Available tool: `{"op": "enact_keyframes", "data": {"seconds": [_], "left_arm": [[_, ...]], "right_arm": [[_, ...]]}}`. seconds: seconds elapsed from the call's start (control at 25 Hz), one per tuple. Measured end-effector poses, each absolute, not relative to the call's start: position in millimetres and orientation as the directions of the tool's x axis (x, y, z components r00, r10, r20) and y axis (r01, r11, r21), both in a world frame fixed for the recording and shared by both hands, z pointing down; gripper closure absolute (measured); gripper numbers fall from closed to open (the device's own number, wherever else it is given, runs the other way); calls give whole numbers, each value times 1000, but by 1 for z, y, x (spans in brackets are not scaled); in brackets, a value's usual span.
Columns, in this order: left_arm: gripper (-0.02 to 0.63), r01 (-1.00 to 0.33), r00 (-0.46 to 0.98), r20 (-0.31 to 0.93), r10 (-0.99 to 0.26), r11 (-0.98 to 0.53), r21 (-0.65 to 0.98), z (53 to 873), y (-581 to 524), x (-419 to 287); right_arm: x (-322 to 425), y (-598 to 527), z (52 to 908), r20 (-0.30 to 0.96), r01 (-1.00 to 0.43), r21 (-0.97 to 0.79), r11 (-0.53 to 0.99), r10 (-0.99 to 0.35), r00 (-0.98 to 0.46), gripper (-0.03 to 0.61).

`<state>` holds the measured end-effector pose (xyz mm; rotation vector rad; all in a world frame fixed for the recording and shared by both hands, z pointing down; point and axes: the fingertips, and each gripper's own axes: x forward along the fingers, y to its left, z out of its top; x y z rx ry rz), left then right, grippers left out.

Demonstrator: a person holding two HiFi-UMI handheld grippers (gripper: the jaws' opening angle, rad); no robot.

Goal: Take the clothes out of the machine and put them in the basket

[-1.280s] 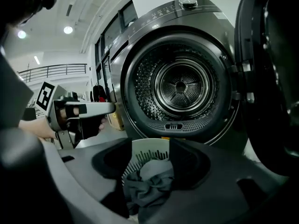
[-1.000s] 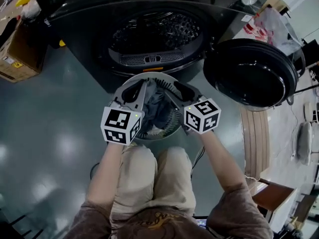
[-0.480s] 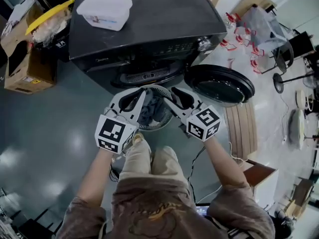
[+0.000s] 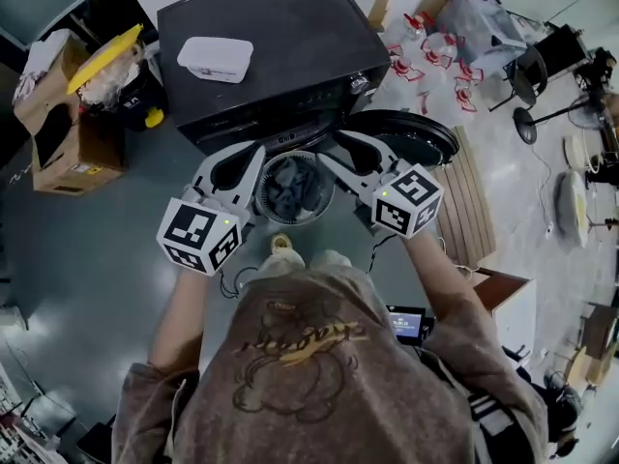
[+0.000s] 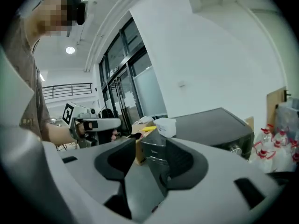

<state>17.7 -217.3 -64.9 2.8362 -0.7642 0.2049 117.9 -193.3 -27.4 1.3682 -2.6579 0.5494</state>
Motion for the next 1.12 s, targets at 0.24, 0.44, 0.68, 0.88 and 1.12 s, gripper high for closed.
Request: {"op": "enact_keyframes", "data": {"seconds": [0.24,0.44,0.68,0.88,1.12], "left_arm": [[607,-483,875,102,-473,-857,176,-97,-223,4],[607,-464,886,83,-457,-871,160,-96,-230,9],[607,-410,912,79,-402,-899,157,-92,-212,27],[607,-436,899,52,-435,-880,189,-99,-213,41],[607,-448,891,22,-453,-872,197,-93,-212,60]], "right_arm": [[100,-199,-67,226,-815,-191,547,-784,-578,388],[100,-205,-79,210,-807,-188,560,-780,-590,388],[119,-190,-77,224,-819,-186,543,-788,-574,498],[131,-182,-87,181,-801,-171,574,-781,-598,581],[148,-177,-76,151,-796,-111,595,-782,-605,583]]}}
